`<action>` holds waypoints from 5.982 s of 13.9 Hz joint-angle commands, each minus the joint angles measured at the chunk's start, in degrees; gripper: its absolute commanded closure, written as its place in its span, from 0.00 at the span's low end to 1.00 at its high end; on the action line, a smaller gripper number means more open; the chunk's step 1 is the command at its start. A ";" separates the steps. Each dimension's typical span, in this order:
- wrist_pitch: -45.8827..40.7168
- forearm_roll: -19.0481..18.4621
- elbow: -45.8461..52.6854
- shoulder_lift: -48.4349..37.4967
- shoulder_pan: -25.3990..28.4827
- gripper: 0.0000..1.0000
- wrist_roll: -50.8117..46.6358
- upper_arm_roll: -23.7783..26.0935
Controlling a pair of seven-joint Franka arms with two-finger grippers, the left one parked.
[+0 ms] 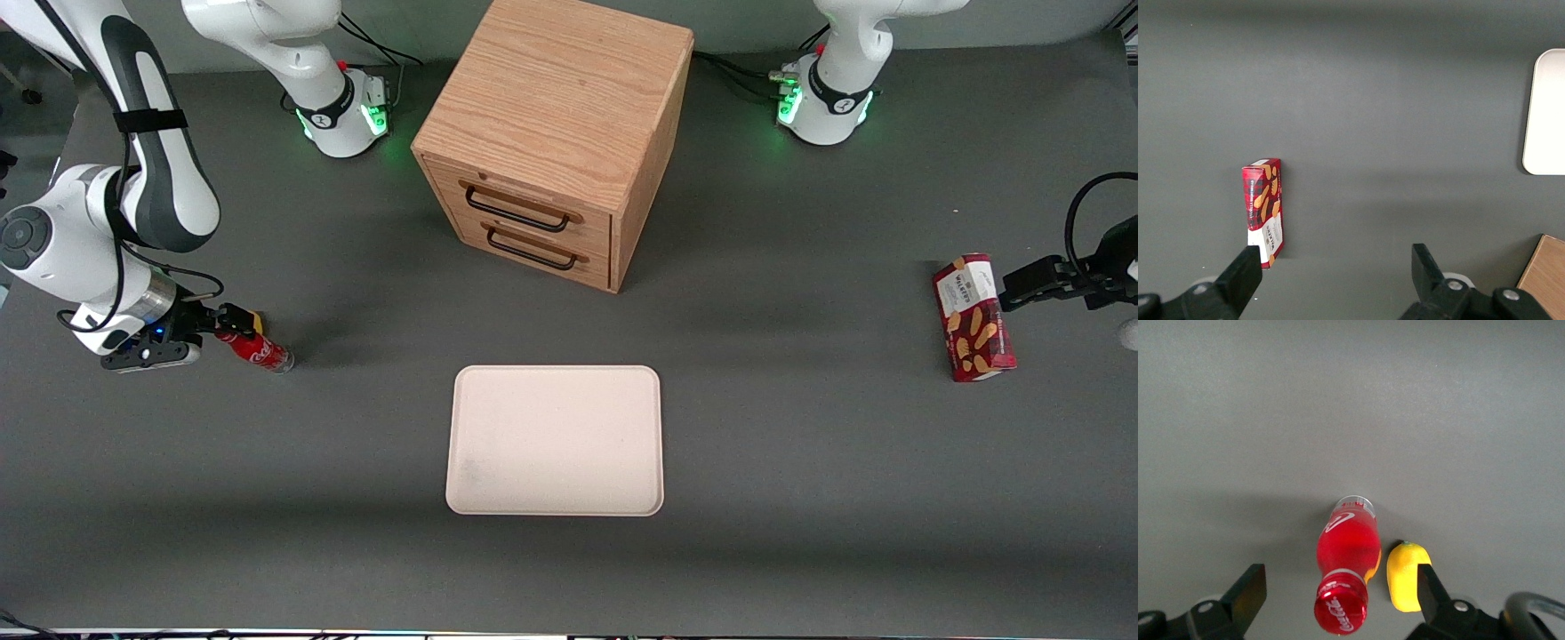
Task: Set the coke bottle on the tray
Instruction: 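Close the right gripper on the bottle cap end and lift it, then carry the held bottle past the yellow object toward the white tray, then lower the bottle onto the tray's edge and open the right gripper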
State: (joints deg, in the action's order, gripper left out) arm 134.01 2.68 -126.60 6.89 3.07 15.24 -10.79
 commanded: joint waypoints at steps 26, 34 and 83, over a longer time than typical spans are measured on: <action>-32.20 -2.16 27.70 -1.79 0.70 1.00 2.07 -0.72; -51.20 -3.12 46.08 -2.05 0.79 1.00 2.16 -0.55; -18.88 7.60 60.69 37.58 28.13 1.00 -40.99 -0.20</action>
State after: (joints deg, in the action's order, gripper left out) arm 113.49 8.36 -65.71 44.47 30.93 -25.74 -10.72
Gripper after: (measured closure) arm 0.683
